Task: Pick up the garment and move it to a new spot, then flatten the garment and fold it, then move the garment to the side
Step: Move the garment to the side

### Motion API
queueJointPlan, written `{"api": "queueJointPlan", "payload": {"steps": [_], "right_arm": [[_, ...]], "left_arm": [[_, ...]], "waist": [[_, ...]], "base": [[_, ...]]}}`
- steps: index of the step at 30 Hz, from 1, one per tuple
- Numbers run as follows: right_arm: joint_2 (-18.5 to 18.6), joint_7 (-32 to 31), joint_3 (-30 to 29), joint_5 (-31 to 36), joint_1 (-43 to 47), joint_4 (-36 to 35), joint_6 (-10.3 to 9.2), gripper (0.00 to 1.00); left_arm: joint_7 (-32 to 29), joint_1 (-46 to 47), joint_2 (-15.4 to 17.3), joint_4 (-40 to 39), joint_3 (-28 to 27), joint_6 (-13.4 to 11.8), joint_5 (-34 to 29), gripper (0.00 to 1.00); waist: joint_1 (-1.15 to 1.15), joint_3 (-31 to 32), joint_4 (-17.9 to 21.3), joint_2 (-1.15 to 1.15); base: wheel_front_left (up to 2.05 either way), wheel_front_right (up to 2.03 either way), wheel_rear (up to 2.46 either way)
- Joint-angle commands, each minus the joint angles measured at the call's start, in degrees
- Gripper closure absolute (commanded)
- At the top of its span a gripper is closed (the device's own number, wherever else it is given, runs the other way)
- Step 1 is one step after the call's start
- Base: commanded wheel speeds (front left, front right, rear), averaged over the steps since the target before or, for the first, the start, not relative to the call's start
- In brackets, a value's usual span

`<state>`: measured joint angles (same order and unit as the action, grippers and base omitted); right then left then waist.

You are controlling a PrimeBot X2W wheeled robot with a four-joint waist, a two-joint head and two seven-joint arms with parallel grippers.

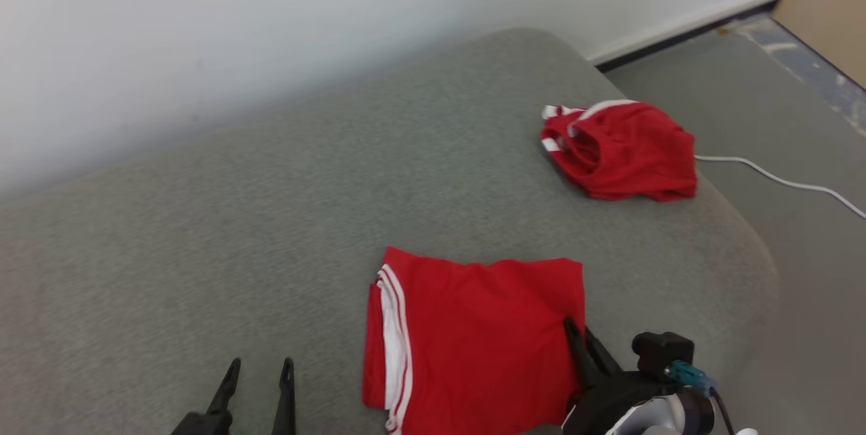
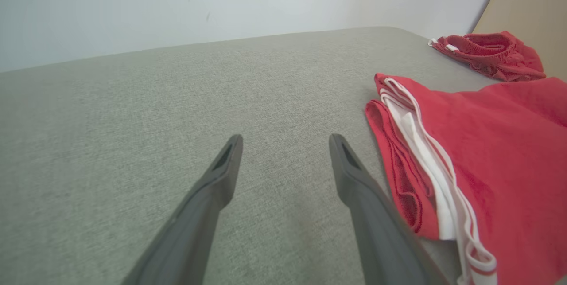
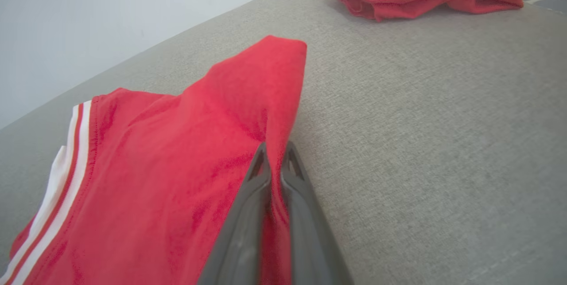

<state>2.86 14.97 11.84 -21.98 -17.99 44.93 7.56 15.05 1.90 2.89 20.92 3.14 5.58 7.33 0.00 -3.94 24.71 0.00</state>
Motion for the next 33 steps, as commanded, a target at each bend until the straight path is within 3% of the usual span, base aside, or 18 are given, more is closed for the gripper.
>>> {"api": "queueJointPlan", "payload": {"steps": [1, 9, 19, 33], "right_arm": [[0.02, 0.25, -0.72, 0.00, 0.37, -0.83, -0.18, 1.00], [0.03, 0.25, -4.45, 0.85, 2.32, -4.47, -0.18, 1.00], [0.01, 0.24, -3.80, 0.76, 1.51, -6.06, -0.18, 1.00], [1.05, 0.25, 2.23, 9.86, -18.65, -0.53, -0.18, 1.00]], "left_arm": [[0.16, 1.61, 0.00, 0.27, 0.25, 0.37, -0.34, 0.00], [0.16, 5.68, 0.05, 2.55, 2.55, 1.30, -1.09, 0.00], [0.16, 5.76, 0.08, 2.02, 1.94, 1.53, -2.13, 0.00], [0.16, 4.95, 1.03, -1.95, 0.16, 1.80, -5.02, 0.00]], "waist": [[0.00, -2.78, 5.56, 0.00], [0.00, -4.80, 6.30, 0.00], [0.00, -6.13, 6.18, 0.00], [0.00, -9.62, 5.52, 0.00]], "base": [[0.00, 0.00, 0.00], [0.00, 0.00, 0.00], [0.00, 0.00, 0.00], [0.00, 0.00, 0.00]]}}
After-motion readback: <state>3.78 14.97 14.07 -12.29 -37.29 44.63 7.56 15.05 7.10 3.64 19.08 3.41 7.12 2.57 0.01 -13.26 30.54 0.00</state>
